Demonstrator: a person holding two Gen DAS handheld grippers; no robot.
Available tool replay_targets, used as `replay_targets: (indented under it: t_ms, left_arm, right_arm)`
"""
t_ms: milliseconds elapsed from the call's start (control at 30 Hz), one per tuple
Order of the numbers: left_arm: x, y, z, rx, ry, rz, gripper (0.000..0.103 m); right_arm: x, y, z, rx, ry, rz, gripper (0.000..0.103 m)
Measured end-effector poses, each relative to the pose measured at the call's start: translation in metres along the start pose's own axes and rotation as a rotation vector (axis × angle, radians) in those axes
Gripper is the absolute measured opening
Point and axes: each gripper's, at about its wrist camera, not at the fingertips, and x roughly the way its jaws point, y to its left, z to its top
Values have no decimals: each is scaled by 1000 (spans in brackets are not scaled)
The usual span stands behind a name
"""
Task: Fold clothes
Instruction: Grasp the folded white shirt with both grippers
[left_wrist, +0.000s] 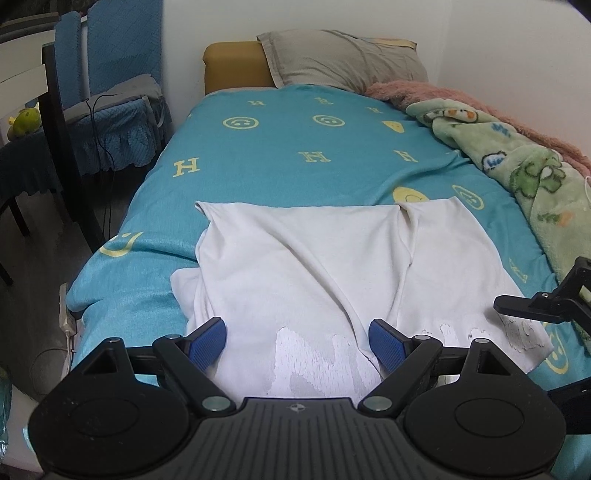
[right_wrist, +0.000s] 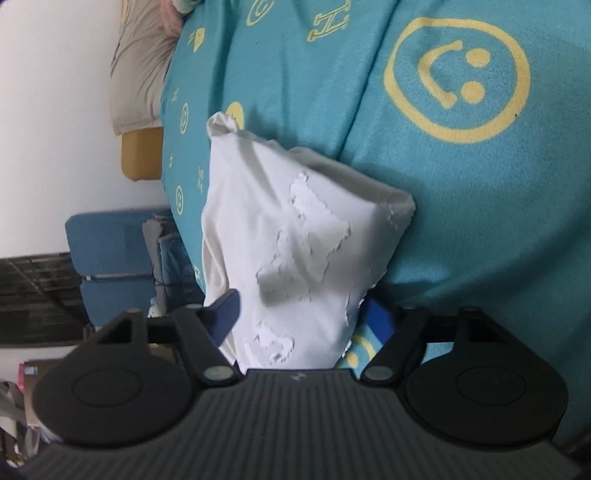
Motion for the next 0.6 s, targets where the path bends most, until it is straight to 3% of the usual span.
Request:
replay_targets:
  t_ms: [67,133,233,433,500,567,600]
  left_arm:
    - [-1,6,4,-41,4,-15,86]
    - [-7,14,10,-103,4,-39,85]
    - [-28,32,17,-243,-32,-122,85]
    - [-63,52,11,-476,-47,-496,87]
    - [-52,52,-2,-584,47,-697,89]
    - [-36,46,-14,-657,142,-810,89]
    - [-29,42,-19,-679,175,-827,89]
  right_arm:
    - [-1,0,1,-3,-8,-1,58]
    - [-2,2,1,-23,-13,-9,35]
    - [-5,6,-1,-56,-16,4,21]
    - [-13,25,-5,-159,-37,31,15]
    - [-17,32,-7,-187,-45,51,15]
    - [-21,38,-7,-207,-52,72,14]
    - [-23,40,-8,-217,-57,78,14]
